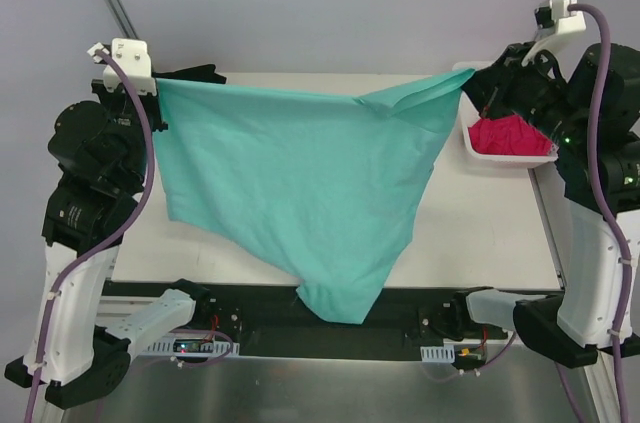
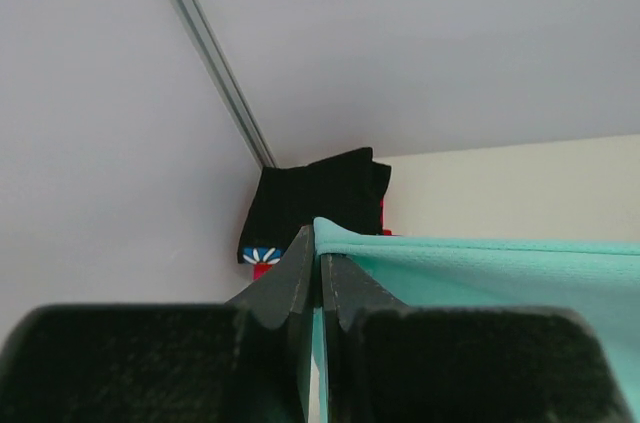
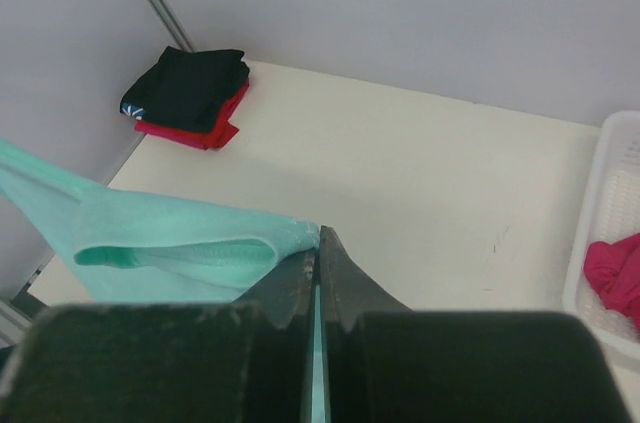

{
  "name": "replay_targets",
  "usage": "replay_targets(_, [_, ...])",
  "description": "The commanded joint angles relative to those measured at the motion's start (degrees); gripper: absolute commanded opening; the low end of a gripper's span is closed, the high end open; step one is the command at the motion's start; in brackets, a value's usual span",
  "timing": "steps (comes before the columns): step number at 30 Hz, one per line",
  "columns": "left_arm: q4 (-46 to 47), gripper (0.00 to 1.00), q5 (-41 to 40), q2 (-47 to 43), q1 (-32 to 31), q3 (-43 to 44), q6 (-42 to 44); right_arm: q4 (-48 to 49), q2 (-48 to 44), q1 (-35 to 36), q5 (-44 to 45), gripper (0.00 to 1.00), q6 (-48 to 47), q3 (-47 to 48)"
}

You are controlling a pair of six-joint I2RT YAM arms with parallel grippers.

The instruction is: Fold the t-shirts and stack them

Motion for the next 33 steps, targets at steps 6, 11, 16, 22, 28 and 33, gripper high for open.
replay_targets(6, [5.56,0.00,0.31,3.43,-0.74,7.76,0.30,2.16,4.86,-2.88,-1.91,0.01,0.94,13.47])
replay_targets(11, [3.98,0.00,1.10,1.42,-0.74,9.00,-1.98,2.44,4.78,-3.24,-3.15,0.01,2.52,15.94])
replay_targets(16, [-1.46,0.00,2.33,-5.43,-0.74,6.72,-6.90,3.75,-1.19,-3.32,-4.73,0.01,4.19,7.61])
replay_targets(22, [-10.69,0.00,7.59,-14.75,-0.74,6.01,-15.42,4.19,-10.07,-3.24,-7.62,0.01,8.85,0.65])
replay_targets(28, [-13.51,0.00,14.45,-18.36,-0.30,10.39,-19.65,3.05,-11.75,-3.32,-10.26,0.01,14.38,6.61])
replay_targets(33, [-13.60,0.00,18.32,-16.00,1.28,13.29,-22.64,5.24,-11.31,-3.32,-11.76,0.01,18.08,8.64])
